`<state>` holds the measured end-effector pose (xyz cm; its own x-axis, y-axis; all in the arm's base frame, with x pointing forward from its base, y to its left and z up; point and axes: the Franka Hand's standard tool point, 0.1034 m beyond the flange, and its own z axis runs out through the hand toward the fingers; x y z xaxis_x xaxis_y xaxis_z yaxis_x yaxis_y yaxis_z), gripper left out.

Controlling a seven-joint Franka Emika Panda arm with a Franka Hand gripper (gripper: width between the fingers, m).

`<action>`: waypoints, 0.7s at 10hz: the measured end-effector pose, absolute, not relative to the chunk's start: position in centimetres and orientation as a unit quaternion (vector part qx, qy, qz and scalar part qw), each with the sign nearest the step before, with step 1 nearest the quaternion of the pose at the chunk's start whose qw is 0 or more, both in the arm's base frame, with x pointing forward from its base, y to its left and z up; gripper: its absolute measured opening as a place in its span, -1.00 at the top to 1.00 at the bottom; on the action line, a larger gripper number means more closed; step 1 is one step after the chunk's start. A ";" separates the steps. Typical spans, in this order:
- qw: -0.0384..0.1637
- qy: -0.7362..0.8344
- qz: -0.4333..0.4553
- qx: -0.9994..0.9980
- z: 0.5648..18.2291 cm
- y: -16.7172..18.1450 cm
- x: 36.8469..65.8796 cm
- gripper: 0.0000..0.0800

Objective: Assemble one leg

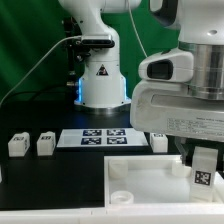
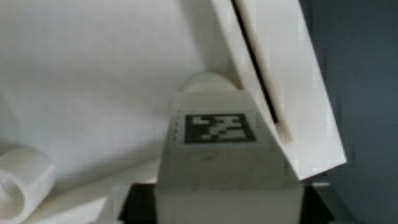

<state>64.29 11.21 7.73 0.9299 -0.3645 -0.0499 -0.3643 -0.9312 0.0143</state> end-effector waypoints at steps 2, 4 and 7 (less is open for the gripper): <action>0.002 -0.185 -0.026 0.982 7.7 11.2 64.3 0.27; 0.002 -0.185 -0.026 0.982 7.7 11.2 64.3 0.27; 0.002 -0.199 -0.025 0.980 7.8 11.2 64.3 0.27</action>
Offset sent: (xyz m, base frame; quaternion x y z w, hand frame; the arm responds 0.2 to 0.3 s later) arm 0.0000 0.0000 0.0000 0.0000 0.0000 0.2667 0.9638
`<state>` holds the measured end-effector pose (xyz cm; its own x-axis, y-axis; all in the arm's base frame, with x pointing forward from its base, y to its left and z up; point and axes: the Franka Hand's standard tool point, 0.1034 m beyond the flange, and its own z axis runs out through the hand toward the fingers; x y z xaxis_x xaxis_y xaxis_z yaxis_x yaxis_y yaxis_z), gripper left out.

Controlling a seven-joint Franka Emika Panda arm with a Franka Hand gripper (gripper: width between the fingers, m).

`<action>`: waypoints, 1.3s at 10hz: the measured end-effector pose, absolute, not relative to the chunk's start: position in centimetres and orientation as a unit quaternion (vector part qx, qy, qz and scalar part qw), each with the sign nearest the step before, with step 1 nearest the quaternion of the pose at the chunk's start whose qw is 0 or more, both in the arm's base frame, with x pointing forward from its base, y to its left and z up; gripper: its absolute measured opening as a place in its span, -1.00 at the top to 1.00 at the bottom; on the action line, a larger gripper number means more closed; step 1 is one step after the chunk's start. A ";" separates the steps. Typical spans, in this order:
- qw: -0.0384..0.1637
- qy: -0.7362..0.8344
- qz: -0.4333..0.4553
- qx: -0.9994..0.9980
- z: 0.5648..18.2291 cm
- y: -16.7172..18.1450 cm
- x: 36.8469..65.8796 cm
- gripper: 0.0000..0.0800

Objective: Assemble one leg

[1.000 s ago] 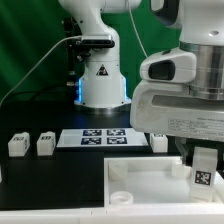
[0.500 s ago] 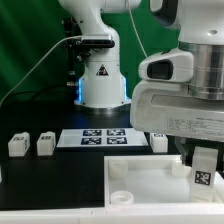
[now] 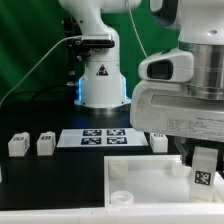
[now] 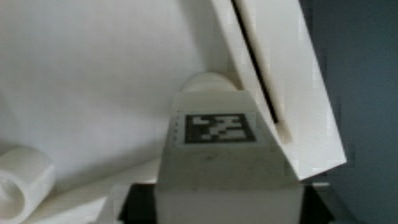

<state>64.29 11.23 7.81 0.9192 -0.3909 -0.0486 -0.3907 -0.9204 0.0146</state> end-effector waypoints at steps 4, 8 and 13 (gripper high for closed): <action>-0.019 -0.452 -0.016 0.892 7.7 11.0 63.9 0.27; -0.028 -0.543 -0.008 0.839 7.6 10.9 63.8 0.27; -0.028 -0.543 -0.008 0.839 7.6 10.9 63.8 0.26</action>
Offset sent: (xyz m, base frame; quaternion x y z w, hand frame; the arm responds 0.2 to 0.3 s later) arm -0.0020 0.0013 -0.0113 0.0652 0.0241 0.3957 0.9157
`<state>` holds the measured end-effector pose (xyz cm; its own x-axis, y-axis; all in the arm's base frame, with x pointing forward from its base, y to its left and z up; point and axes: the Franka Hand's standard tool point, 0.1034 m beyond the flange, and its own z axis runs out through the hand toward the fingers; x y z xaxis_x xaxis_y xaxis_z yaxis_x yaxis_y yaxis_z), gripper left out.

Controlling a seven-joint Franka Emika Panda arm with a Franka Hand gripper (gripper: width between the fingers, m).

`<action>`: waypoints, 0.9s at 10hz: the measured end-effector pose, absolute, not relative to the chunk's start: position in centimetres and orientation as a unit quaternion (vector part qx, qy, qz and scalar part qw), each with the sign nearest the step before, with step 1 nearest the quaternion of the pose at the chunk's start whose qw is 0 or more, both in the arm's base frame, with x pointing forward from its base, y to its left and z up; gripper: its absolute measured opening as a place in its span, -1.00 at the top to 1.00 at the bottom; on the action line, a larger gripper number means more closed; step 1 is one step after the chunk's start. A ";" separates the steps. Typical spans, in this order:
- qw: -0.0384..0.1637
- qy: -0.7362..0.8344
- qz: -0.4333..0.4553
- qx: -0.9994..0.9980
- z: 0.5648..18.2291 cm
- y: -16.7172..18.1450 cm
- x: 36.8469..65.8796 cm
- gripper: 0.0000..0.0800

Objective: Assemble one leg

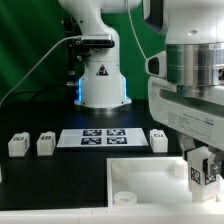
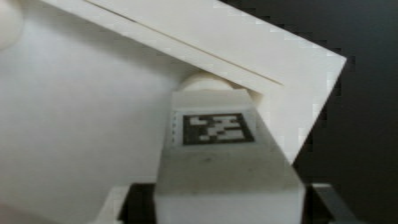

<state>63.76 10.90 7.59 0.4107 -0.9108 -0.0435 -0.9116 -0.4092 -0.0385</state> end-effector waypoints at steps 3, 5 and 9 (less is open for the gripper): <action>0.028 0.543 0.008 -0.839 7.6 10.9 63.8 0.26; 0.033 0.662 0.008 -0.748 7.5 11.3 63.4 0.26; 0.037 0.764 0.003 -0.644 7.5 12.0 63.2 0.26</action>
Offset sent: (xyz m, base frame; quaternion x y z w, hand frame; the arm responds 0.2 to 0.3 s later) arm -0.0036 0.0089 -0.0054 0.0618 0.0137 0.3692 0.9272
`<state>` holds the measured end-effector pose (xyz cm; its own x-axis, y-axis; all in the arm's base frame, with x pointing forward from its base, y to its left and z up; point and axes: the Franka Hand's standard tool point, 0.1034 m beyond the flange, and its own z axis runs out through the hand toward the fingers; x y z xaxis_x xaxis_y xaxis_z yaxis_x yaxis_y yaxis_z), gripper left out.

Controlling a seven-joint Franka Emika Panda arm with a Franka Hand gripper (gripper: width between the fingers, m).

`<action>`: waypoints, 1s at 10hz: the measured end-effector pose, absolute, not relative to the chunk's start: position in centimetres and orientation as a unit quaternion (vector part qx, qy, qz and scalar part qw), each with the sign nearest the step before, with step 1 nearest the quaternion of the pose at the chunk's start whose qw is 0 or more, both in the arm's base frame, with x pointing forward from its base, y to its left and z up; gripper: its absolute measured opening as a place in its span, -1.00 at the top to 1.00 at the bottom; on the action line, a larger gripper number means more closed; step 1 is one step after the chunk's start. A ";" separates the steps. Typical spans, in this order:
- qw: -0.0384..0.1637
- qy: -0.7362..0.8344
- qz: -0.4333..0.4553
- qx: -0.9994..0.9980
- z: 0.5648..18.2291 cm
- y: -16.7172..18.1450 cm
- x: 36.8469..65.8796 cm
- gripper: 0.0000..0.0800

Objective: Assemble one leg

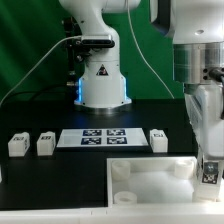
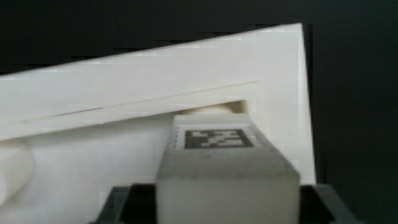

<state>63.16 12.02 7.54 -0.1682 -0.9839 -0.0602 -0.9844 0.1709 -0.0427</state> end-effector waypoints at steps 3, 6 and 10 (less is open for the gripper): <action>0.036 0.735 0.002 -0.677 7.5 12.1 63.1 -0.54; 0.031 0.575 -0.004 -0.817 7.6 12.5 63.0 -0.61; 0.022 0.387 -0.011 -0.922 7.6 12.5 62.9 -0.62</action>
Offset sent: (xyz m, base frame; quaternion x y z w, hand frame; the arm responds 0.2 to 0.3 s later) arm -0.0008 0.0086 0.0011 -0.0198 -0.0110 -0.1561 0.9875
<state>62.92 12.54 7.60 0.7004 -0.7138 0.0024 -0.7128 -0.6996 -0.0490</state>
